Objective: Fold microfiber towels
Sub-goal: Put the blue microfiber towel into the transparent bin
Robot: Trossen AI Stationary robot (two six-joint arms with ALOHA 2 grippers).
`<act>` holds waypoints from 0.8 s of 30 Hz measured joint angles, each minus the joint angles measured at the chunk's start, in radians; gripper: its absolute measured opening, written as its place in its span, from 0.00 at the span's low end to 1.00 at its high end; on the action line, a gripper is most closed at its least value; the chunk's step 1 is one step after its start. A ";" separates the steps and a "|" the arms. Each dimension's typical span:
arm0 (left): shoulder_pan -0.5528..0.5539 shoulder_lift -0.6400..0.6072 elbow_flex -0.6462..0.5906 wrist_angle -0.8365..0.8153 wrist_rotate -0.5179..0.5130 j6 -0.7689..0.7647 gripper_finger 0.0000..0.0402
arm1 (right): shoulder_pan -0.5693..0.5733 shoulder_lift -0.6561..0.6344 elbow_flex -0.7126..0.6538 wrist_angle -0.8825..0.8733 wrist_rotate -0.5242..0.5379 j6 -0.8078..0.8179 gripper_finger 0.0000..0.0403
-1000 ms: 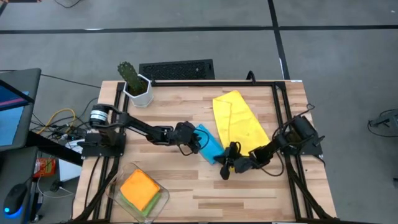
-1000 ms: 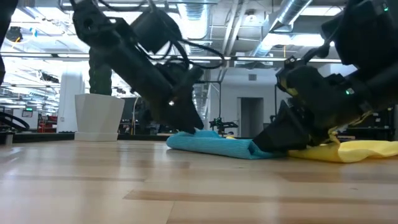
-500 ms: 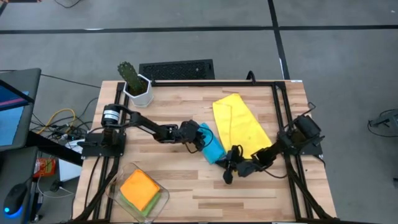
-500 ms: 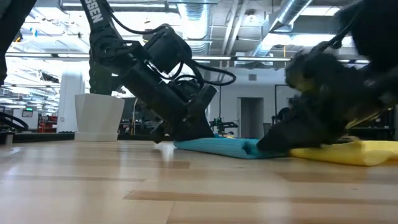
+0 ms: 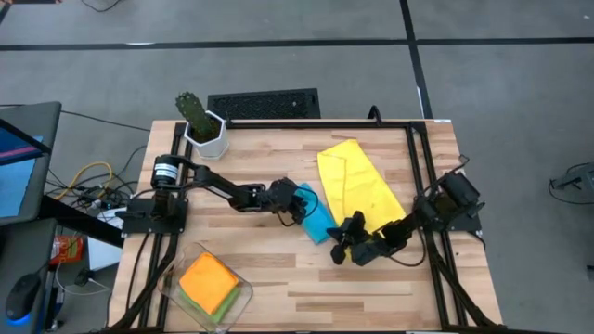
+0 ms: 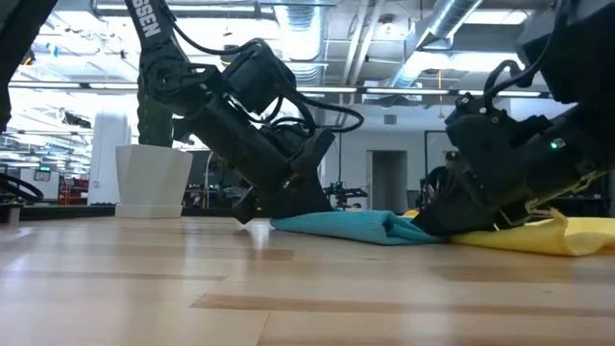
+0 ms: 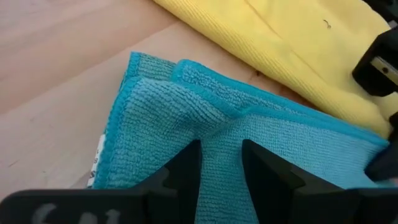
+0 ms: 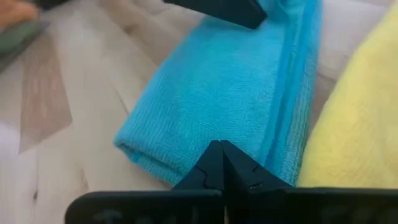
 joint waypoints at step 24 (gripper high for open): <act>0.098 0.043 0.000 0.101 -0.089 0.064 0.28 | 0.029 0.028 -0.002 0.005 0.011 0.015 0.05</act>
